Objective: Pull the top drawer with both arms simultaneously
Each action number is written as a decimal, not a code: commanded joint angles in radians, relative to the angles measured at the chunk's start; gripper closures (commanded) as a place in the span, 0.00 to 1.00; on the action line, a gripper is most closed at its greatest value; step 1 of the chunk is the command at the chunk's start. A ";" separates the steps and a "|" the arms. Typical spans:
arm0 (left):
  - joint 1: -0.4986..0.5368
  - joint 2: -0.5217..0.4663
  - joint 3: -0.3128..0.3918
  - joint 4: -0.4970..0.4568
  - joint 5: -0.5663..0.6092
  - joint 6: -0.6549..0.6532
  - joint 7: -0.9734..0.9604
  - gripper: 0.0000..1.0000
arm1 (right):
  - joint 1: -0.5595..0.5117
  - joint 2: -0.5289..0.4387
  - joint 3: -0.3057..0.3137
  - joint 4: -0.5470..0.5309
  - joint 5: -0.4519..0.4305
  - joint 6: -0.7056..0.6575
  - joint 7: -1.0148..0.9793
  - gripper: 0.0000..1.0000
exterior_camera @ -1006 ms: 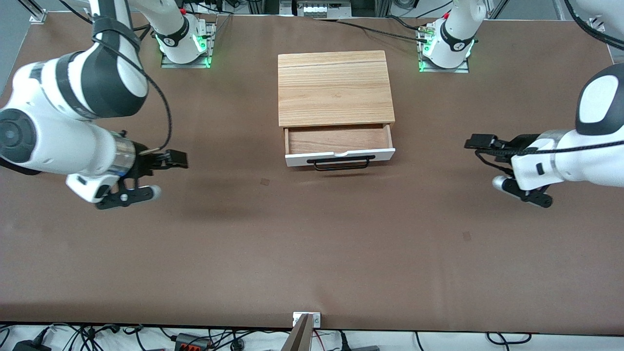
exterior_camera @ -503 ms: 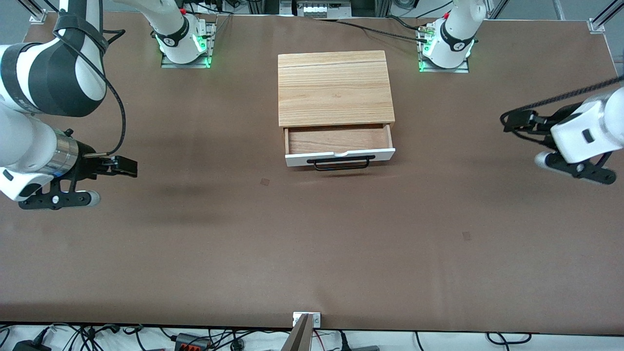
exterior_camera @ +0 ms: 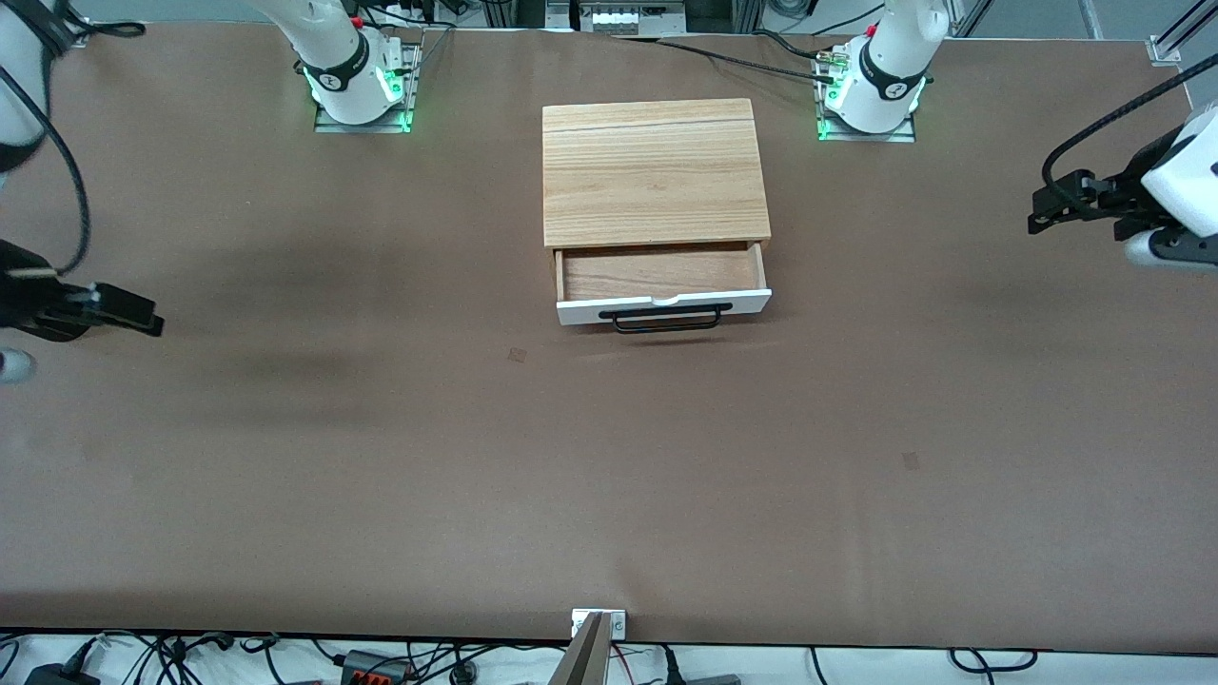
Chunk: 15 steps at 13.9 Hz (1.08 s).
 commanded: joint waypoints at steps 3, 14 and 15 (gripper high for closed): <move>-0.033 -0.145 0.056 -0.224 0.021 0.186 -0.012 0.00 | -0.159 -0.080 0.197 -0.086 -0.088 0.019 0.029 0.00; -0.040 -0.119 0.033 -0.204 0.022 0.114 -0.008 0.00 | -0.165 -0.339 0.197 -0.506 -0.102 0.198 0.014 0.00; -0.040 -0.110 0.033 -0.196 0.022 0.105 -0.009 0.00 | -0.167 -0.356 0.197 -0.528 -0.102 0.206 -0.006 0.00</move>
